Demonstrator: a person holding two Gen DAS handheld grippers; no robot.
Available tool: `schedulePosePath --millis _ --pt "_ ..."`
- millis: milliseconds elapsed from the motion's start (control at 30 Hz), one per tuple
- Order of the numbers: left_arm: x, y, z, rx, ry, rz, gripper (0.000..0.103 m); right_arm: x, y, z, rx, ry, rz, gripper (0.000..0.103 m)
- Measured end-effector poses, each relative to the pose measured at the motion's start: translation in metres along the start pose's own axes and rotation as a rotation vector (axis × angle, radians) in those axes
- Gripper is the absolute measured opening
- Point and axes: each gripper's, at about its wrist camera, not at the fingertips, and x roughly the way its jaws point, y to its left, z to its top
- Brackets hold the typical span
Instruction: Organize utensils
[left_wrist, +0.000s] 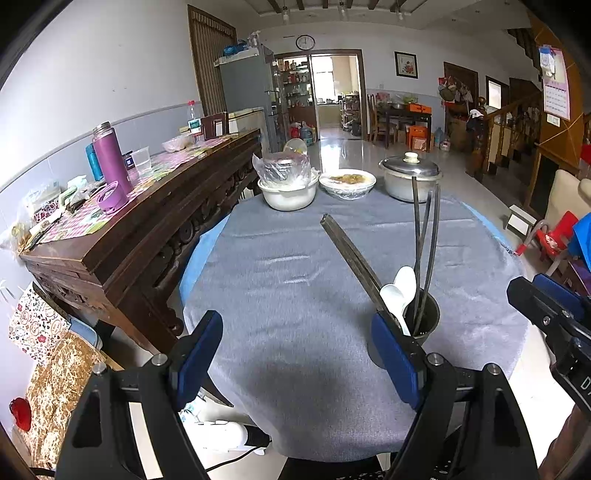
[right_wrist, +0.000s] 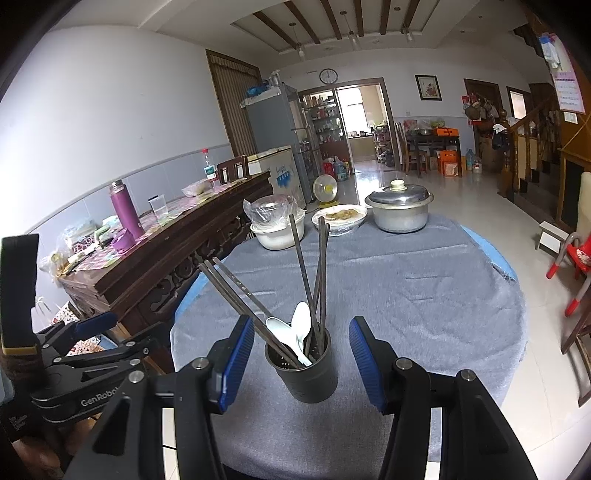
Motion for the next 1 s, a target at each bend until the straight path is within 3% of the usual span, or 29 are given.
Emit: schedulePosePath --millis 1000 --pt "-0.021 0.006 -0.001 0.002 -0.045 -0.006 0.083 -0.022 0.009 0.004 -0.015 -0.043 -0.016 0.058"
